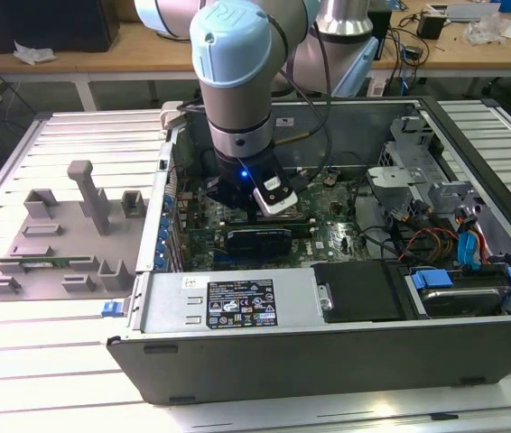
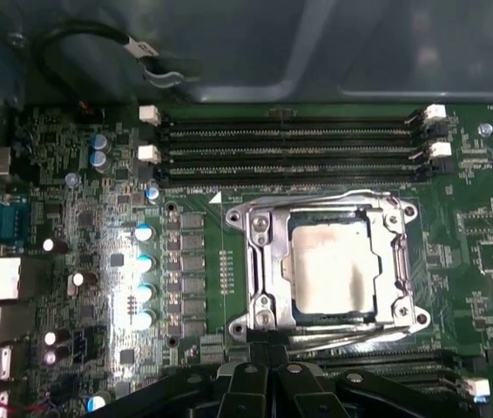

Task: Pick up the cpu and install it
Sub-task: 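Install the second cpu locking lever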

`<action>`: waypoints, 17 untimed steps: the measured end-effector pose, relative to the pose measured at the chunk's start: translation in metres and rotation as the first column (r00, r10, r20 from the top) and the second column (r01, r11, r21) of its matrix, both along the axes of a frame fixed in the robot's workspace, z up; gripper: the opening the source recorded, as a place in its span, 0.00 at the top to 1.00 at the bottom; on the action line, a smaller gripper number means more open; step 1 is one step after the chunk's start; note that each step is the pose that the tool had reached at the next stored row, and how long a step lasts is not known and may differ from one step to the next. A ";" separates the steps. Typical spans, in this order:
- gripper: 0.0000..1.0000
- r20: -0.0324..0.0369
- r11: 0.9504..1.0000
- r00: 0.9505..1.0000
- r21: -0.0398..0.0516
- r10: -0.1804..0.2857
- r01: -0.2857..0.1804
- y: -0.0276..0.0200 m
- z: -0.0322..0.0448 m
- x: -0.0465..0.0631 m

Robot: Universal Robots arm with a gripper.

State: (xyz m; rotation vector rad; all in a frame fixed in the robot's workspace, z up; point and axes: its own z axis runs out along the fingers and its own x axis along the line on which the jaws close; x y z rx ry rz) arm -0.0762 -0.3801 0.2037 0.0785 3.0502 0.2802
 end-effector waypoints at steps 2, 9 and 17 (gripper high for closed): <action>0.89 0.000 1.000 1.000 0.009 0.000 0.000 0.0006 -0.0008 0.000; 0.89 0.000 1.000 1.000 0.013 0.000 0.000 0.0009 0.0030 -0.001; 0.89 -0.017 1.000 1.000 0.011 0.000 0.000 -0.0003 0.0108 0.001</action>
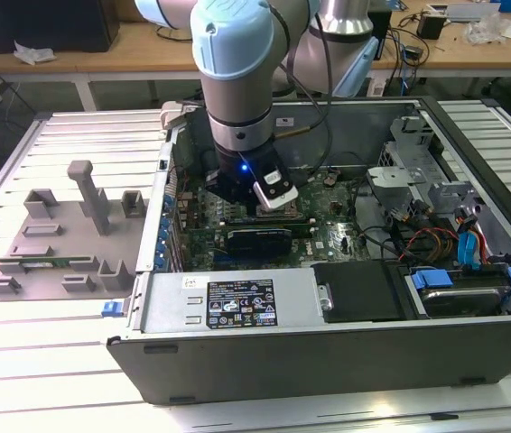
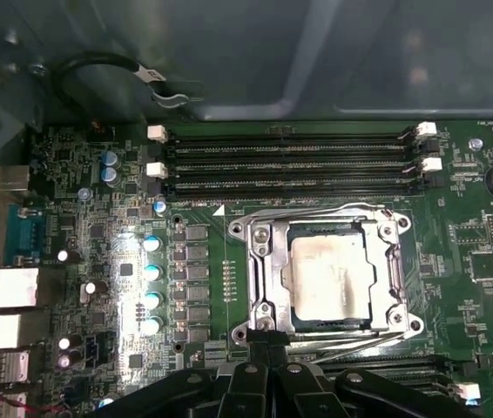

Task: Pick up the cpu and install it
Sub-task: 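Install the second cpu locking lever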

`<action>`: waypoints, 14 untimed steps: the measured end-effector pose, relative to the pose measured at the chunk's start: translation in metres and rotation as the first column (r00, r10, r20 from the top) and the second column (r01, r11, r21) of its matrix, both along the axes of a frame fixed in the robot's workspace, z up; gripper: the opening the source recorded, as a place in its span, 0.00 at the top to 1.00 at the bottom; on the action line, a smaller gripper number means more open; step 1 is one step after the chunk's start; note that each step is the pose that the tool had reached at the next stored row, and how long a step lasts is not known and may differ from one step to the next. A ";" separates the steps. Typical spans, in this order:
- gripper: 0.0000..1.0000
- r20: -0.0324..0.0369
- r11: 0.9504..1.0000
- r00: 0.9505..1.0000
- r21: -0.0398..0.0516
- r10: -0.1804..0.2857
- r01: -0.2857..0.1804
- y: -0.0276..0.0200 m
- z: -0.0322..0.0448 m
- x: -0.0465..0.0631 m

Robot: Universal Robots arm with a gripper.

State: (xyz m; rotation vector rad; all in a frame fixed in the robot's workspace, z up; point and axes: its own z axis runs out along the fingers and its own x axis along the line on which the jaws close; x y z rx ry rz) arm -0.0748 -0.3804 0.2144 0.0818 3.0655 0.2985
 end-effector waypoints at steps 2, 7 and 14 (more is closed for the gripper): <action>0.89 -0.012 1.000 1.000 0.000 0.000 0.000 -0.0016 0.0007 0.001; 0.89 -0.046 1.000 0.999 -0.002 -0.002 0.001 -0.0065 0.0013 0.006; 0.89 -0.069 1.000 0.998 -0.002 -0.003 0.002 -0.0092 0.0012 0.011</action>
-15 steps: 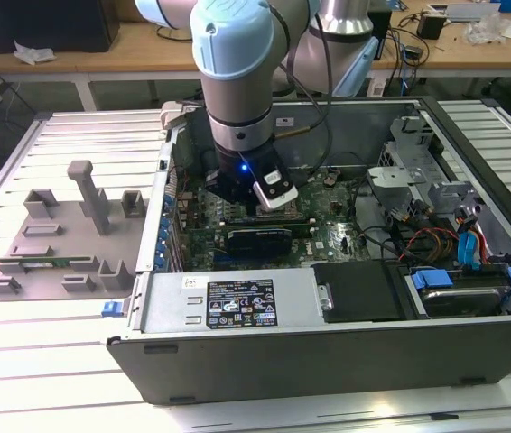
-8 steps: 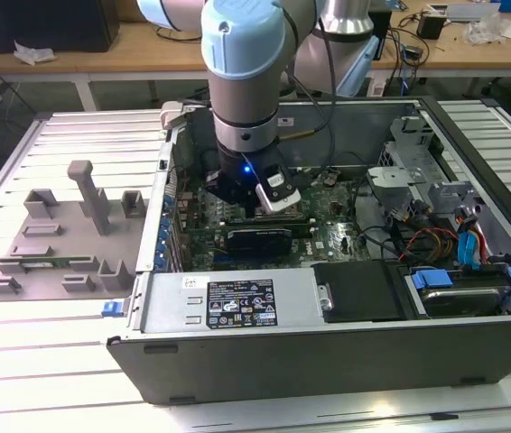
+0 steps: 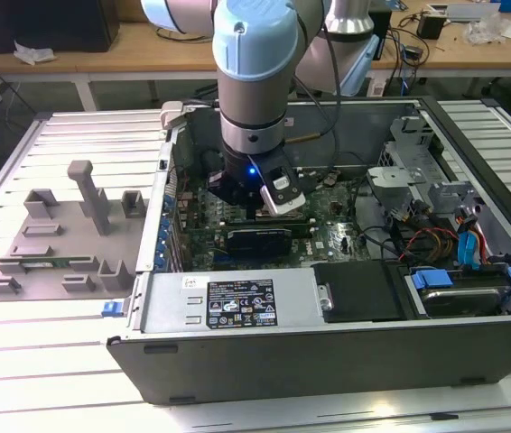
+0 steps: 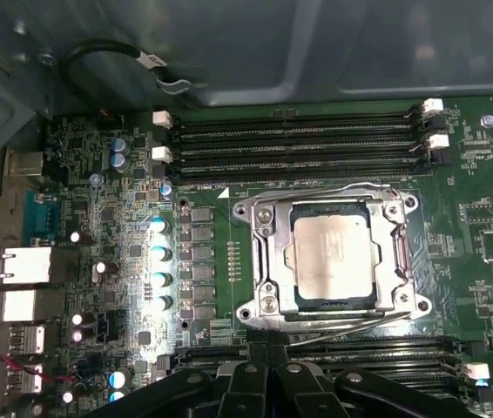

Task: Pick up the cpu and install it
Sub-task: 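Install the second cpu locking lever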

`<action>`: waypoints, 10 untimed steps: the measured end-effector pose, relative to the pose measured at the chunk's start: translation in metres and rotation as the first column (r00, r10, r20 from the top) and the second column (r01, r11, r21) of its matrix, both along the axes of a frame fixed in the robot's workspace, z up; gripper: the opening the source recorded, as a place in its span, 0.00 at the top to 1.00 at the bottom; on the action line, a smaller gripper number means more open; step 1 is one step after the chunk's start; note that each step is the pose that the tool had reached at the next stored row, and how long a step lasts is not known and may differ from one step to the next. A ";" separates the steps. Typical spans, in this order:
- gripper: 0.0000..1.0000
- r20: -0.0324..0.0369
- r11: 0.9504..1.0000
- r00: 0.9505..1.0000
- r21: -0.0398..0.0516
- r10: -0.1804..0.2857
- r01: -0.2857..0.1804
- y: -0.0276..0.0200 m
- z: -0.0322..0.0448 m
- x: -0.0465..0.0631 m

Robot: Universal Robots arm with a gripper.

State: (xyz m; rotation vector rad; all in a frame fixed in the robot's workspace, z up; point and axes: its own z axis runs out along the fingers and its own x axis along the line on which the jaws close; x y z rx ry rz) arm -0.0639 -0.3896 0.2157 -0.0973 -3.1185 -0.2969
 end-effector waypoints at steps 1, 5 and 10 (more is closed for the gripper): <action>0.89 0.000 1.000 1.000 0.000 0.000 0.000 -0.0001 -0.0006 0.000; 0.89 0.000 1.000 1.000 0.000 0.000 0.000 -0.0001 -0.0022 0.000; 0.89 0.006 1.000 1.000 0.005 0.000 0.000 -0.0003 -0.0047 0.000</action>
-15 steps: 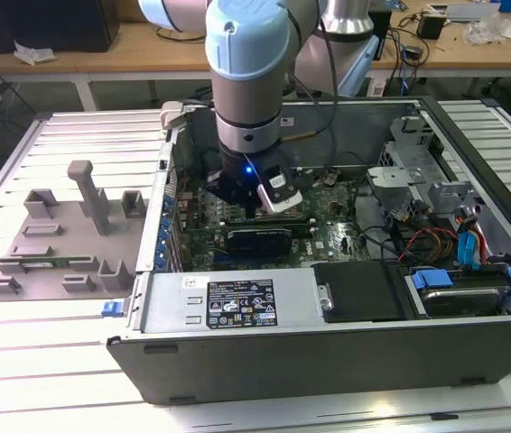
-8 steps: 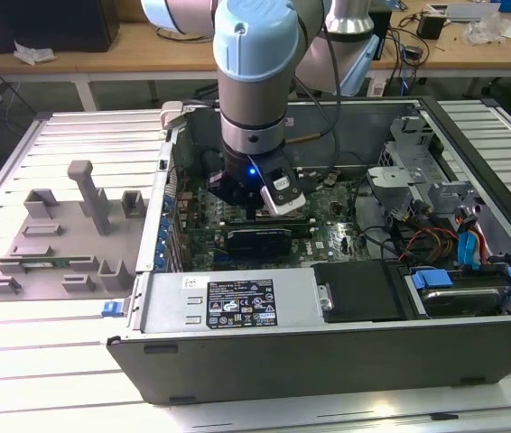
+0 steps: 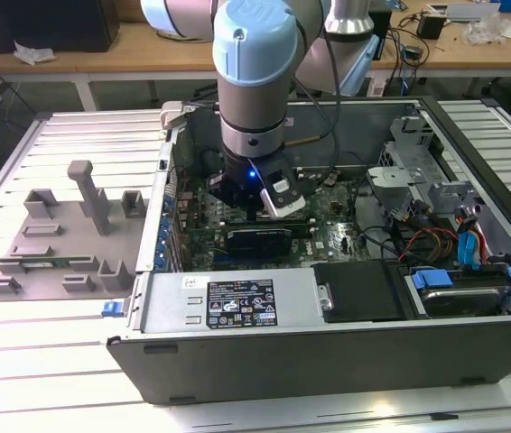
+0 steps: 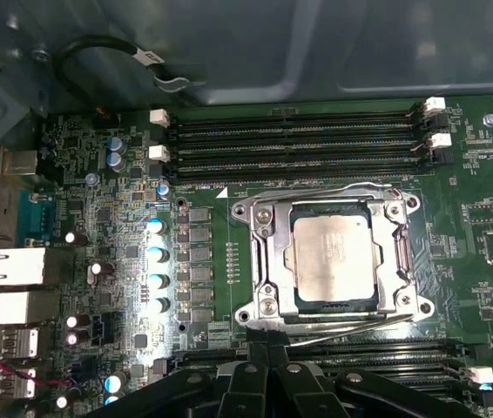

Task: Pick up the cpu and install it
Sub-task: 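Install the second cpu locking lever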

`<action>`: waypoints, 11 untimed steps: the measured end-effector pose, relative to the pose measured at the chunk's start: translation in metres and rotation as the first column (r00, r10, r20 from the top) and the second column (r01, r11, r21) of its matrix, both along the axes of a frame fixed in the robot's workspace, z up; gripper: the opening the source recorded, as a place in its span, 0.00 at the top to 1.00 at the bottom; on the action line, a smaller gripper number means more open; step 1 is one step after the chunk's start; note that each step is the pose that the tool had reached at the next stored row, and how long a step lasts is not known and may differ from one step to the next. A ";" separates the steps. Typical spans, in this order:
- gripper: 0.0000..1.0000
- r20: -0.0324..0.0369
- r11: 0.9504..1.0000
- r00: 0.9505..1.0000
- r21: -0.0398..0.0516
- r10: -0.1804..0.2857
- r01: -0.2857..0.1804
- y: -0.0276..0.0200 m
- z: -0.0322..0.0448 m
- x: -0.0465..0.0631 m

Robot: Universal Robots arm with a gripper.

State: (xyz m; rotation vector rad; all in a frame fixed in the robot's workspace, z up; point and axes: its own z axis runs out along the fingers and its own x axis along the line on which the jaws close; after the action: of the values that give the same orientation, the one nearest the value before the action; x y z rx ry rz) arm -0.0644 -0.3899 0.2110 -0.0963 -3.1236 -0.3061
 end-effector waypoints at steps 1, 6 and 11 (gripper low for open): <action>0.89 0.001 1.000 1.000 0.000 0.000 0.000 -0.0004 -0.0003 0.000; 0.89 0.010 1.000 1.000 0.012 0.000 0.000 -0.0027 -0.0012 -0.001; 0.89 0.022 0.999 1.000 0.037 0.000 0.000 -0.0032 -0.0031 -0.002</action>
State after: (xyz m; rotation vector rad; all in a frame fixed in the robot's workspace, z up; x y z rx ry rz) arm -0.0666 -0.3930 0.2078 -0.0936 -3.1381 -0.3667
